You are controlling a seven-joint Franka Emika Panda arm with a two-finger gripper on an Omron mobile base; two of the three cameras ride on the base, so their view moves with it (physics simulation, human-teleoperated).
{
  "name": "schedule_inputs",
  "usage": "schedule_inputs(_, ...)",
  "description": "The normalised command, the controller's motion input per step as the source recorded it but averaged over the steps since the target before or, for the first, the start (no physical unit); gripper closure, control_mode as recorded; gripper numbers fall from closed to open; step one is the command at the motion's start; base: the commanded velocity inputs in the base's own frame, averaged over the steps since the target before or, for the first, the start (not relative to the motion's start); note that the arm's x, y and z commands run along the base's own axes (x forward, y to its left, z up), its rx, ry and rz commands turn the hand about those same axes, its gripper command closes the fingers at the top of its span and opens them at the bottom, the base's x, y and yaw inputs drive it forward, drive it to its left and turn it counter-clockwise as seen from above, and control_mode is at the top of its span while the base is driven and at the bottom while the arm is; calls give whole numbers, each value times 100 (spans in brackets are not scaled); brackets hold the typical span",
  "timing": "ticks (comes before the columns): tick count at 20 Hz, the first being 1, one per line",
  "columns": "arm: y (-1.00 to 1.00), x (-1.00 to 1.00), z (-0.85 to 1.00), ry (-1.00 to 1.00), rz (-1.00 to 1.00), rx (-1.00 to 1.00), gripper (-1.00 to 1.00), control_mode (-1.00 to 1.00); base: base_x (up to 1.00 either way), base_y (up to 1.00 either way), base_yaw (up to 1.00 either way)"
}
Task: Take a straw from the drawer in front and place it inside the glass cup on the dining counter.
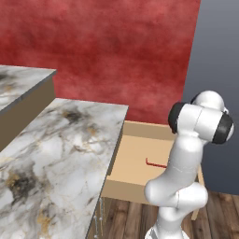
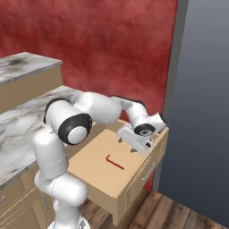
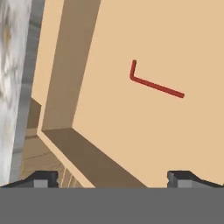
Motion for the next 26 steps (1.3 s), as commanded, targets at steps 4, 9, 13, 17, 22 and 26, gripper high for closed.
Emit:
schedule_inputs(4,29,-2,0,0,11,-5,-100,-100,0,0,0)
schedule_inputs(9,20,0,0,-6,9,-6,-100,-100,0,0,0)
schedule_inputs(13,19,0,0,-10,9,-8,-100,-100,0,0,0)
schedule_inputs(17,23,0,0,-16,5,-13,-100,-100,0,0,0)
schedule_inputs(22,26,0,0,-6,6,-12,-100,-100,0,0,0)
schedule_inputs(26,25,0,0,0,7,-10,-100,-100,0,0,0)
